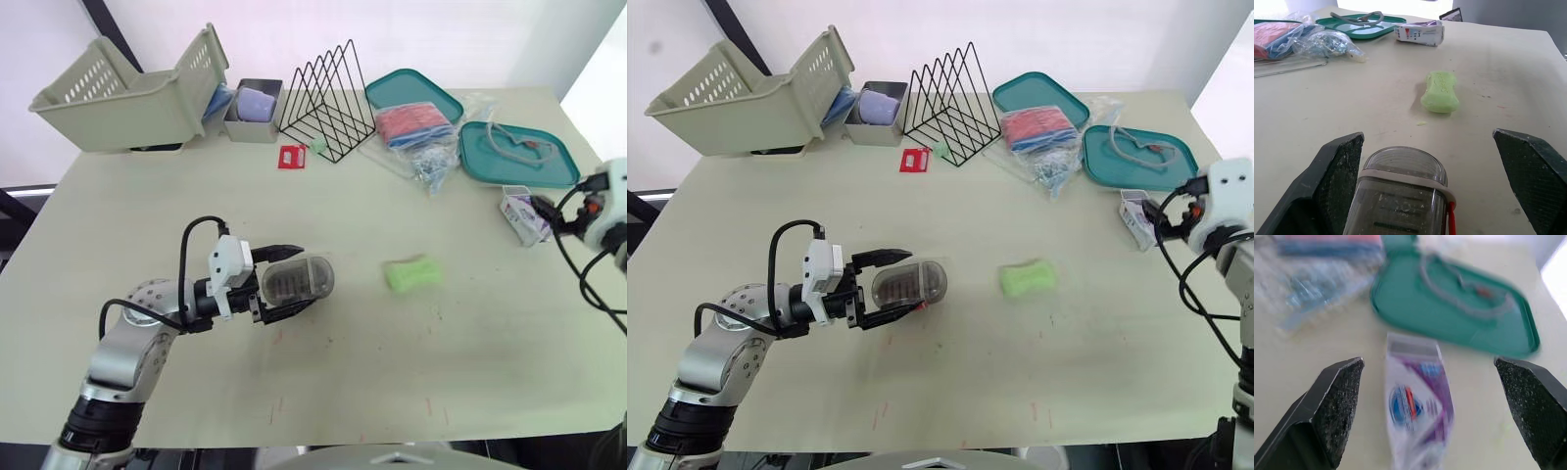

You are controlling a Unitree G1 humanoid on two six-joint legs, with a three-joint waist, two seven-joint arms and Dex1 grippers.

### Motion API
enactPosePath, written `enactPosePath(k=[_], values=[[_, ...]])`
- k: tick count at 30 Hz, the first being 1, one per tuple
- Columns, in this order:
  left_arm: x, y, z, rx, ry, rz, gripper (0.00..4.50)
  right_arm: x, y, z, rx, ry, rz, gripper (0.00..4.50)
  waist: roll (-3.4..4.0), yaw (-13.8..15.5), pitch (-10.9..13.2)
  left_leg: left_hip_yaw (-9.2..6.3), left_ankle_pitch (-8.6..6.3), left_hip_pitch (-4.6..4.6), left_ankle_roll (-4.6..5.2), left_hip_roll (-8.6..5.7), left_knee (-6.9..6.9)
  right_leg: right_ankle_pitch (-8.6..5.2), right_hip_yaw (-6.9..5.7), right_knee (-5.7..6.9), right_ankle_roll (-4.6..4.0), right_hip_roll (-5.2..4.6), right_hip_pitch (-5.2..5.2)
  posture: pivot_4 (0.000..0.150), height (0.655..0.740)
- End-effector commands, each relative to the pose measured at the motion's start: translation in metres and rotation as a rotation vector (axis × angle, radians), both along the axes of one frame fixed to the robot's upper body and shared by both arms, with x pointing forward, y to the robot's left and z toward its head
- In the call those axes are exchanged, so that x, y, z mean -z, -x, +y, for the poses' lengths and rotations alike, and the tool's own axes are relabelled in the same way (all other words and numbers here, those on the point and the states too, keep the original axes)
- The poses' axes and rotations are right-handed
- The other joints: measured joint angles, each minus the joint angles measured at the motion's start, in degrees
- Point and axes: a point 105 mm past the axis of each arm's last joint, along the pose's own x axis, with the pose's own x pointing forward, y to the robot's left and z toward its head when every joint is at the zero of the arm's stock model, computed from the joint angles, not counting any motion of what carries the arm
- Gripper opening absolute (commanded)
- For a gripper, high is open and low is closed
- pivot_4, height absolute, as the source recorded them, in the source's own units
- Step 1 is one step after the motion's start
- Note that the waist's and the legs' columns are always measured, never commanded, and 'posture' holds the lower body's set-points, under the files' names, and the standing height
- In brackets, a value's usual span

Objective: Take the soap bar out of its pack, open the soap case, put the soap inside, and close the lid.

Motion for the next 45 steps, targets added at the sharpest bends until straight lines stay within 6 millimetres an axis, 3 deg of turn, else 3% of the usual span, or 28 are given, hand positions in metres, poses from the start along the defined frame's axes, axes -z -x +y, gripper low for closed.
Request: enactPosePath(k=[1, 8, 14, 33, 45], values=[[-0.011, 0.0, 0.001, 0.015, -0.02, -0.056, 4.5, -0.009, 0.016, 0.034, -0.353, 0.037, -0.113, 4.44, -0.02, -0.2, 0.0, -0.04, 0.0, 0.0, 0.0, 0.0, -0.02, 0.0, -0.02, -0.01, 0.0, 0.01, 0.0, 0.15, 0.74], [-0.003, -0.008, 0.013, 0.015, -0.146, -0.065, 4.5, 0.053, 0.073, 0.052, -0.887, 0.095, 0.029, 4.44, -0.05, 0.7, 0.0, -0.09, 0.0, -0.09, 0.0, -0.01, 0.02, 0.0, -0.13, -0.12, 0.01, -0.04, 0.04, 0.15, 0.74], [0.003, -0.015, 0.023, 0.031, -0.261, -0.061, 4.5, 0.078, 0.093, 0.046, -1.103, 0.144, 0.124, 4.44, -0.03, 0.7, 0.0, -0.03, 0.0, 0.05, 0.01, 0.0, 0.05, -0.01, -0.07, 0.0, 0.0, 0.0, 0.06, 0.15, 0.74], [0.026, -0.022, 0.033, 0.049, -0.452, 0.021, 4.5, 0.093, 0.082, 0.048, -1.173, 0.195, 0.101, 4.44, -0.06, 1.0, 0.0, 0.05, 0.01, 0.06, 0.01, 0.01, 0.08, -0.01, 0.01, 0.01, -0.01, -0.02, 0.05, 0.15, 0.74], [0.029, -0.03, 0.033, 0.033, -0.436, -0.009, 4.5, 0.096, 0.085, 0.05, -1.171, 0.179, 0.112, 4.44, -0.05, 1.0, 0.0, 0.06, 0.01, 0.07, 0.01, 0.01, 0.1, 0.0, 0.02, 0.04, -0.01, -0.03, 0.05, 0.15, 0.74]])
